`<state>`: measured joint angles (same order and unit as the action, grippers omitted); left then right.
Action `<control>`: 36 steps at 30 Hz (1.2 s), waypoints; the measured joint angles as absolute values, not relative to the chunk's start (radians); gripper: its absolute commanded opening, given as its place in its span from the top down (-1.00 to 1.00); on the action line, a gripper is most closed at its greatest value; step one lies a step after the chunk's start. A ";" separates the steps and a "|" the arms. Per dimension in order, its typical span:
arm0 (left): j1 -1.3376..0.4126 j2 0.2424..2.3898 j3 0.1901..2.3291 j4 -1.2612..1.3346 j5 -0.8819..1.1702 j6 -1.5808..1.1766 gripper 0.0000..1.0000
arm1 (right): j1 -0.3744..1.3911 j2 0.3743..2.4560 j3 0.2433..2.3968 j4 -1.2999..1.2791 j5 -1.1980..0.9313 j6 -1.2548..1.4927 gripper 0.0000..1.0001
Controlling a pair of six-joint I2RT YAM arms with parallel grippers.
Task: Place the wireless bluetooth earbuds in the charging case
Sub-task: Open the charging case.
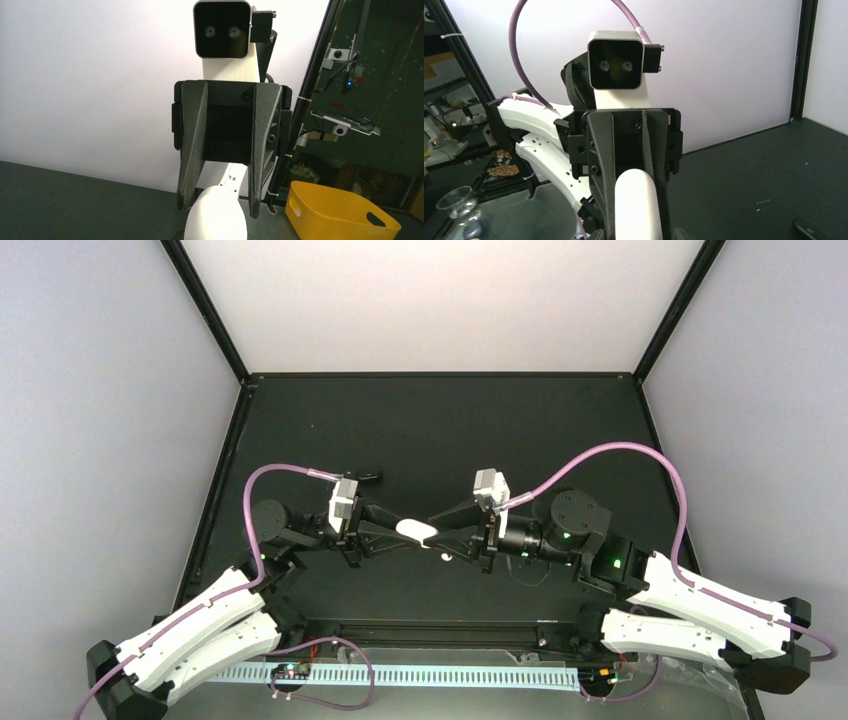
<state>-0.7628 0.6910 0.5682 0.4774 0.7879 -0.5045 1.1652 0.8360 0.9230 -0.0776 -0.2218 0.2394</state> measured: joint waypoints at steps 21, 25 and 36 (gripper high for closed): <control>-0.763 0.680 0.568 0.442 0.784 -0.467 0.97 | 1.166 0.844 0.929 -0.109 -0.149 0.238 0.07; -0.762 0.680 0.568 0.437 0.770 -0.461 0.97 | 1.166 0.844 0.935 -0.117 -0.121 0.239 0.07; -0.763 0.659 0.568 0.397 0.767 -0.444 0.97 | 1.165 0.837 0.942 -0.120 -0.023 0.245 0.06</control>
